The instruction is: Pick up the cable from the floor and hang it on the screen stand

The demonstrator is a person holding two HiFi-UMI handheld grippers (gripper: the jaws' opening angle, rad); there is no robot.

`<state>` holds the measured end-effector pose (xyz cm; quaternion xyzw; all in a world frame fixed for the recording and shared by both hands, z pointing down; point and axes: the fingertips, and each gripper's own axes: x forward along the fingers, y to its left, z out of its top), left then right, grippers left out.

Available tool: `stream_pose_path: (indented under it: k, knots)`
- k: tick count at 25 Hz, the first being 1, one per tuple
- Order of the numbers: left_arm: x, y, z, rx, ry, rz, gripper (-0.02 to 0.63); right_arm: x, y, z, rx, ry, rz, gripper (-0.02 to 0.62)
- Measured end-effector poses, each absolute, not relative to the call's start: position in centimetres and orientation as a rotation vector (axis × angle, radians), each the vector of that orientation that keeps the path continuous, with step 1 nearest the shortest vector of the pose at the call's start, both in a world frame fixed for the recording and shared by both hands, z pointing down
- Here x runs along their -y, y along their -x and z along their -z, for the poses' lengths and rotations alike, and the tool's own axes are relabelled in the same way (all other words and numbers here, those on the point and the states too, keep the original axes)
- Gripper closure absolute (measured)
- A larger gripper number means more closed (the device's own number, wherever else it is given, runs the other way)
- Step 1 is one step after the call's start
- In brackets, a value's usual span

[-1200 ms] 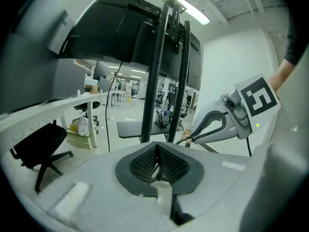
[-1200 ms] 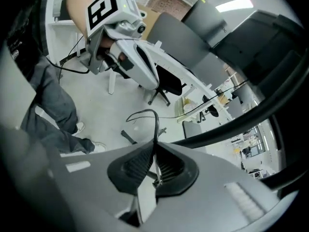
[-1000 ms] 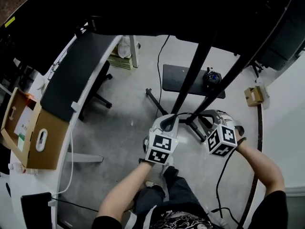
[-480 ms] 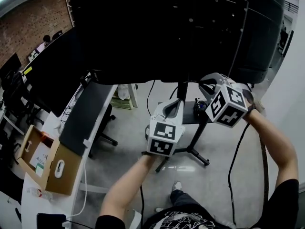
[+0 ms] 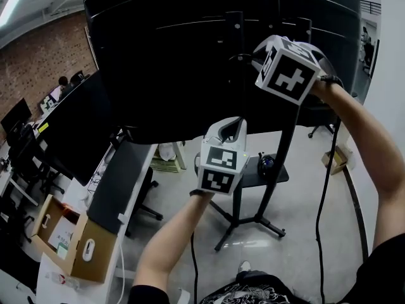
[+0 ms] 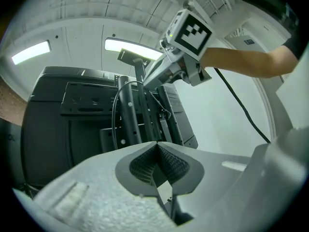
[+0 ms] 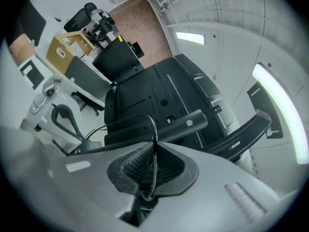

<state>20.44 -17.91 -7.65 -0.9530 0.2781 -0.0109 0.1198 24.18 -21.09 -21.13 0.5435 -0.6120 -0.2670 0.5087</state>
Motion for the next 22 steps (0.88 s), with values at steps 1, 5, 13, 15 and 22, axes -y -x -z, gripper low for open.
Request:
stream_pose_path:
  k: [1, 5, 13, 15, 22]
  knots:
    - [18.1, -20.7, 8.3, -0.802, 2.78, 0.028, 0.607, 21.6, -24.4, 23.4, 1.431, -1.342, 0.664, 0.568]
    - [18.7, -21.2, 11.3, -0.779, 2.751, 0.0, 0.607, 23.2, -24.9, 30.1, 1.371, -1.432, 0.649, 0.568]
    - [21.0, -21.2, 16.4, -0.799, 2.727, -0.047, 0.607, 26.7, -26.0, 36.5, 1.375, -1.542, 0.548, 0.568]
    - [21.7, -21.4, 17.3, -0.803, 2.738, -0.045, 0.607, 27.5, -26.8, 37.6, 1.361, -1.576, 0.54, 0.568]
    - [22.9, -22.5, 19.1, -0.787, 2.771, -0.03, 0.607, 28.8, -31.3, 42.0, 1.33, -1.732, 0.542, 0.566]
